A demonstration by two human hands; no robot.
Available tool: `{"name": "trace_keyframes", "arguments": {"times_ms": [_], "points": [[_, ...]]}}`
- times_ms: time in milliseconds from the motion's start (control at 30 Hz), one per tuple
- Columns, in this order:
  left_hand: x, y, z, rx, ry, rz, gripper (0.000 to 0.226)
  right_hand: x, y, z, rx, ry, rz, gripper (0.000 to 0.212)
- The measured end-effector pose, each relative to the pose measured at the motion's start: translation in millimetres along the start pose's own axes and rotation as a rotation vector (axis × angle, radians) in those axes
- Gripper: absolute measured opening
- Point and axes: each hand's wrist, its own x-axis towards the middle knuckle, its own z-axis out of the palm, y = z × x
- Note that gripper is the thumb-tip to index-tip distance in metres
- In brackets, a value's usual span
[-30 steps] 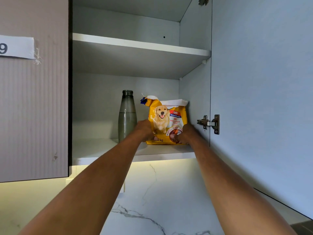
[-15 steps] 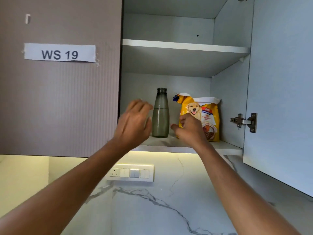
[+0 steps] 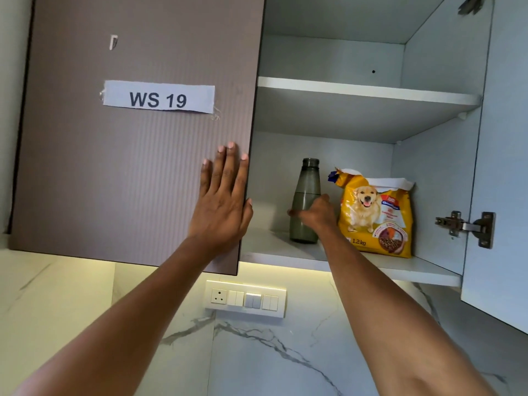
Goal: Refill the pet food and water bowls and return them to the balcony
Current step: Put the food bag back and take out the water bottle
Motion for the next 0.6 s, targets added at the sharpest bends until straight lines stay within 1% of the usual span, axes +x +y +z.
{"name": "trace_keyframes", "arguments": {"times_ms": [133, 300, 467, 600], "points": [[-1, -5, 1, -0.007, -0.004, 0.008, 0.078, -7, -2, 2, 0.003, 0.028, -0.010, 0.099], [-1, -5, -1, -0.050, -0.036, 0.014, 0.080, -33, -8, -14, -0.014, 0.042, -0.040, 0.092], [-5, -6, -10, -0.132, -0.128, 0.021, 0.079, -75, -13, -38, -0.023, 0.070, -0.080, 0.084], [-28, -5, -20, -0.199, -0.209, 0.026, 0.077, -115, -19, -62, -0.005, 0.084, -0.108, 0.077]]}}
